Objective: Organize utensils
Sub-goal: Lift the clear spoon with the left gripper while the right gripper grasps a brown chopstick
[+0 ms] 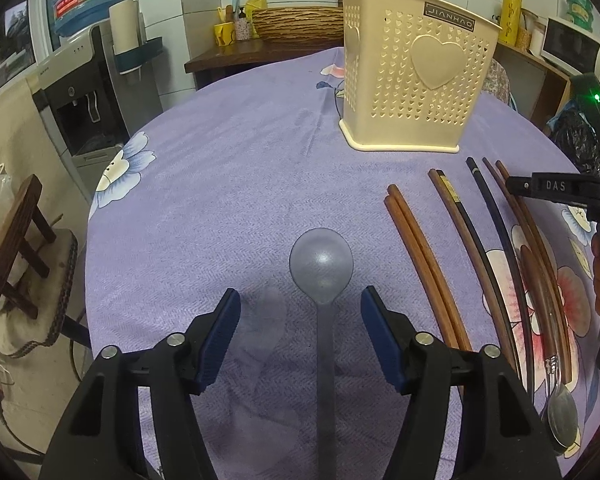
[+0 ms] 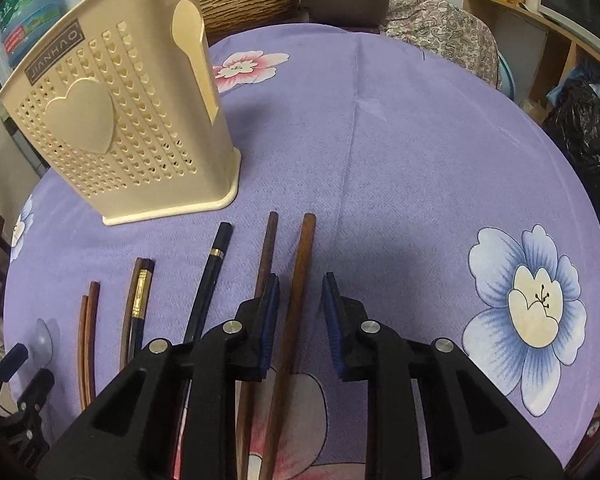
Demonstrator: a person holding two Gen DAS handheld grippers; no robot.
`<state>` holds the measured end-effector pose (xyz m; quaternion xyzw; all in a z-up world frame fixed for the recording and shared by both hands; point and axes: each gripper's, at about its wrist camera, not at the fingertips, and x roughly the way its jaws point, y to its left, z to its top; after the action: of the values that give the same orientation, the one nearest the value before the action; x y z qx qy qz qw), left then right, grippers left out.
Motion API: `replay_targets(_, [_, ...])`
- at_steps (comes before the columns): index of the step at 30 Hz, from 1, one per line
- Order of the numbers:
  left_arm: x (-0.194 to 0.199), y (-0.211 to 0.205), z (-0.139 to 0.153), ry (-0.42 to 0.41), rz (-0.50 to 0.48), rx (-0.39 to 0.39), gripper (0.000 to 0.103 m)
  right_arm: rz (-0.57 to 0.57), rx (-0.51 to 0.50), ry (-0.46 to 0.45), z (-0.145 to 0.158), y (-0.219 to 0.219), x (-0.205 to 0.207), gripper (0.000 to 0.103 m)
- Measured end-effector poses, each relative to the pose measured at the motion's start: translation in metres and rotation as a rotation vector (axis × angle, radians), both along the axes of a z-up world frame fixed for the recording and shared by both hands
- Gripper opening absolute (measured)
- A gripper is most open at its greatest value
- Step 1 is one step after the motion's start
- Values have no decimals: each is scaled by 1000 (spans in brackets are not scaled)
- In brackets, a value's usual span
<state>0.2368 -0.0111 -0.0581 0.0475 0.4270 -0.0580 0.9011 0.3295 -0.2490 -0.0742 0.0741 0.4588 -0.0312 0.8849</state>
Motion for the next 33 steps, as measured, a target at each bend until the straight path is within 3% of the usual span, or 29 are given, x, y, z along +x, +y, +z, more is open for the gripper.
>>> replay_targets(10, [14, -9, 0, 2, 7, 43, 64, -19, -7, 23, 2, 0, 10, 23])
replay_targets(15, [16, -18, -1, 15, -22, 79, 36, -23, -40, 18, 1, 6, 7, 20])
replay_targets(17, [18, -21, 1, 21, -24, 84, 36, -20, -48, 15, 1, 6, 7, 17])
replay_targets(20, [18, -22, 5, 17, -29, 68, 36, -13, -51, 11, 1, 5, 6, 10])
replay_targets(27, [25, -28, 18, -10, -45, 30, 36, 2, -36, -3, 1, 2, 5, 9])
replay_targets(33, [29, -27, 41, -64, -49, -65, 36, -1, 16, -71, 19, -13, -4, 9])
